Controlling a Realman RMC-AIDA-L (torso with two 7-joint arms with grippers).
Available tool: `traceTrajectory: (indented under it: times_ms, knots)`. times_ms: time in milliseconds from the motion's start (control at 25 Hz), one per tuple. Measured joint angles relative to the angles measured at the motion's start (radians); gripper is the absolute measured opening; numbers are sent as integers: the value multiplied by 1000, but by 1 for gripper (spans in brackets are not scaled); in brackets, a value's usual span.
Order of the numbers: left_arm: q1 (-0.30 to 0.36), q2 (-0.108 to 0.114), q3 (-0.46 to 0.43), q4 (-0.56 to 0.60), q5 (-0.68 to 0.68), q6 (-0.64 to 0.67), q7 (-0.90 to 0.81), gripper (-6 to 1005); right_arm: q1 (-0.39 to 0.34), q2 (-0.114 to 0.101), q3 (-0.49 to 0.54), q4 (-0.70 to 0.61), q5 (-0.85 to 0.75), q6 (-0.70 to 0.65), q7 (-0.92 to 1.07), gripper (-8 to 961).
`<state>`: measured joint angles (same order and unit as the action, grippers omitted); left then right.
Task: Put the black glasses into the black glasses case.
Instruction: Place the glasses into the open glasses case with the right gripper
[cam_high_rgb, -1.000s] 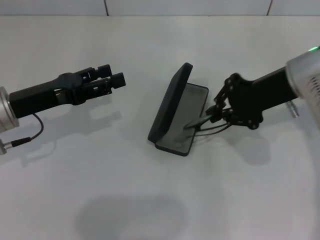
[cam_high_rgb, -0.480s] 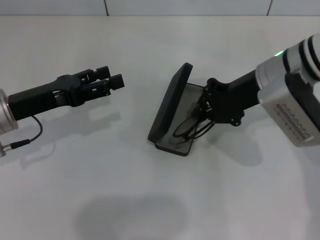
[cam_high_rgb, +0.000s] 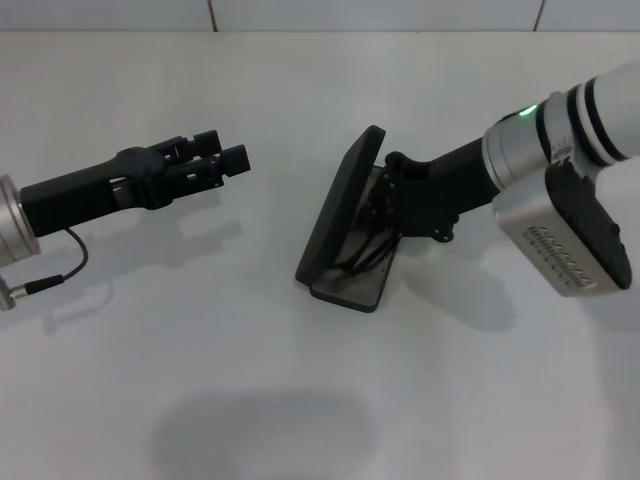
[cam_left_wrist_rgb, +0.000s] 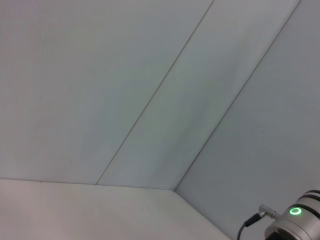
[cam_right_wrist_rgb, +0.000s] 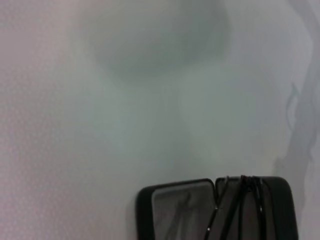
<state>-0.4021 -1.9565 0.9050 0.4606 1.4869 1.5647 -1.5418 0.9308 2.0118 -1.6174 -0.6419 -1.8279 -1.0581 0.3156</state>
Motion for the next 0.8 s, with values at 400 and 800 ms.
traceTrajectory:
  times_ms: [400, 800]
  knots:
    - [8, -1, 0, -1, -6, -2, 0, 894, 24, 4, -73, 61, 104, 71, -97, 146]
    - [1, -6, 0, -2, -1, -2, 0, 895, 30, 6, -117, 75, 203, 128, -113, 161]
